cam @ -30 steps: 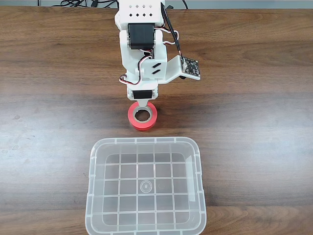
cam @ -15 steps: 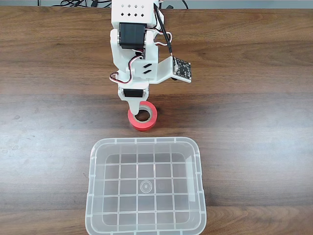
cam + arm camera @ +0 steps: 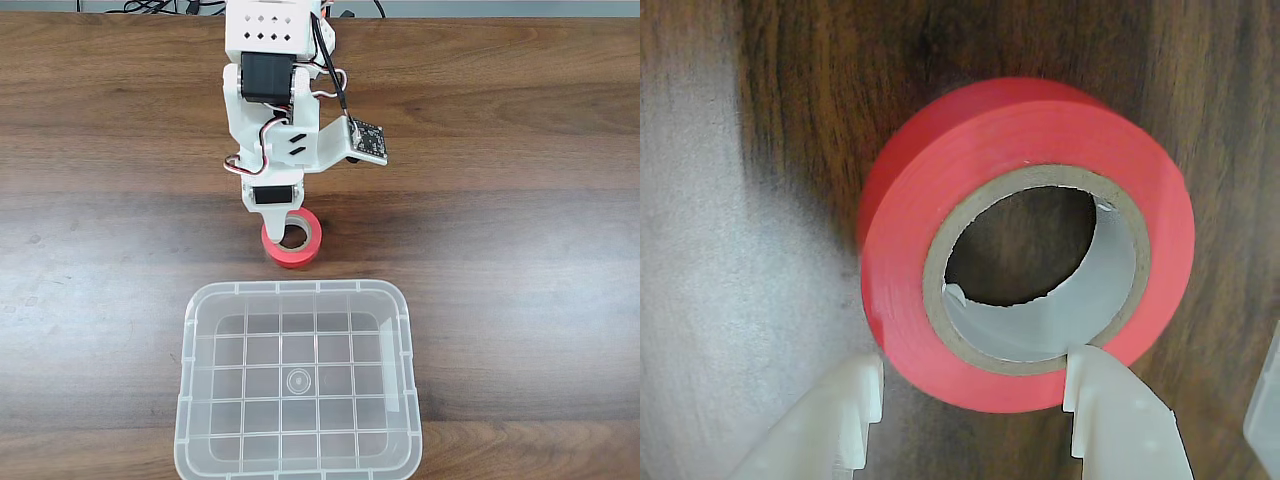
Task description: Grab the tape and place it in the box.
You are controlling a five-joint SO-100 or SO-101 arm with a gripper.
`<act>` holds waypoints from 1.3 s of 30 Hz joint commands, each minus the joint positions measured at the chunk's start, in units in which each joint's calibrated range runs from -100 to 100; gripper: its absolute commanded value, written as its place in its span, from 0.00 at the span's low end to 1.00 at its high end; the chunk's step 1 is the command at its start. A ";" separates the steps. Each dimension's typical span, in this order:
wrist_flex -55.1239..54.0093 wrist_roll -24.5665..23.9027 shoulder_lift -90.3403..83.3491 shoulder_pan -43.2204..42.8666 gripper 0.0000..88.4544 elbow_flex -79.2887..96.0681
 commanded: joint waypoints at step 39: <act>3.90 0.43 1.05 -2.25 0.06 -5.13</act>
